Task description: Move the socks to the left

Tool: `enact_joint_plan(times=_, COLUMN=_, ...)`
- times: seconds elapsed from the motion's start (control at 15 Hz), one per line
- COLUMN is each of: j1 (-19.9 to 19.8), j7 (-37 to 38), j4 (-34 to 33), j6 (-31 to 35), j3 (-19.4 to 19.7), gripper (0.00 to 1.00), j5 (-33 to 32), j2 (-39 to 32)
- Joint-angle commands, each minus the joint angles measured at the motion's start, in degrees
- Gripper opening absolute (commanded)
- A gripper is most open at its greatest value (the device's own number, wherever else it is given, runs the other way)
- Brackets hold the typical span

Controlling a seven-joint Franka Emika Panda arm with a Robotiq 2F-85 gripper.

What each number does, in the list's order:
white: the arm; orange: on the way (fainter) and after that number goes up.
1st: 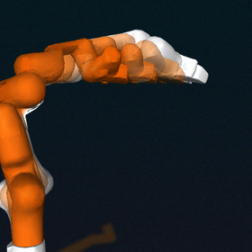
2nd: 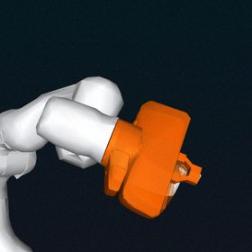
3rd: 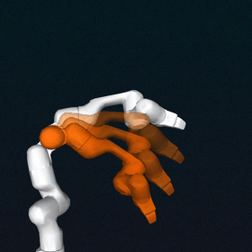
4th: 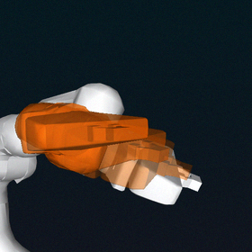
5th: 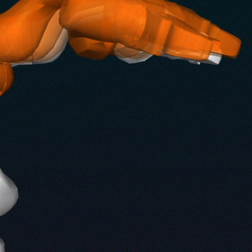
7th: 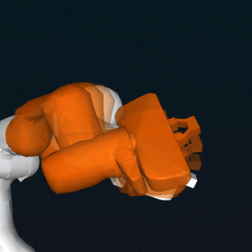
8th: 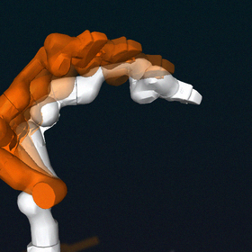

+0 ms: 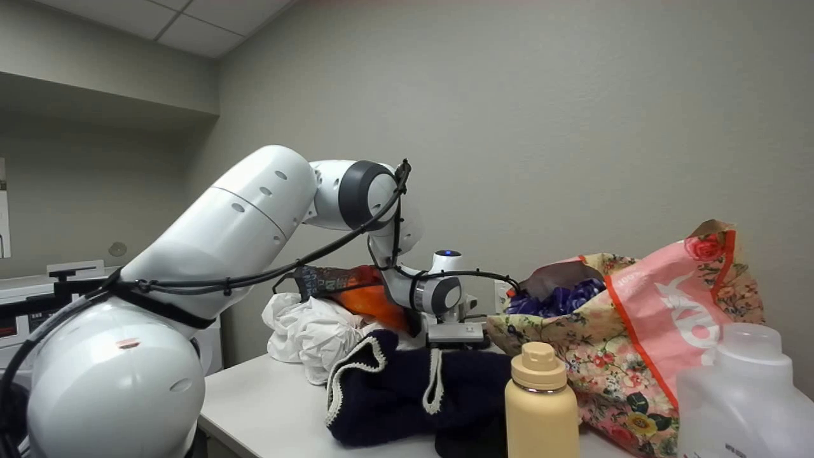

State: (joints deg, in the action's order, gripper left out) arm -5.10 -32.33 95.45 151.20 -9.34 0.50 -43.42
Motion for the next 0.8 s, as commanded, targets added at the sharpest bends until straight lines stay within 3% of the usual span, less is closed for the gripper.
enact_joint_plan(times=0.0, j1=1.28, j7=4.60, j4=1.99, j6=3.94, j3=0.86, gripper=0.56, j5=-1.75, j2=0.18)
enact_joint_plan(times=0.47, j1=1.66, j7=8.29, j4=2.21, j6=4.71, j3=1.82, gripper=0.06, j5=-4.69, j2=1.08)
enact_joint_plan(times=0.67, j1=0.78, j7=8.95, j4=1.53, j6=3.77, j3=1.18, gripper=0.04, j5=-3.81, j2=1.46)
enact_joint_plan(times=0.73, j1=0.59, j7=9.42, j4=1.20, j6=3.58, j3=1.12, gripper=0.07, j5=-3.43, j2=1.67)
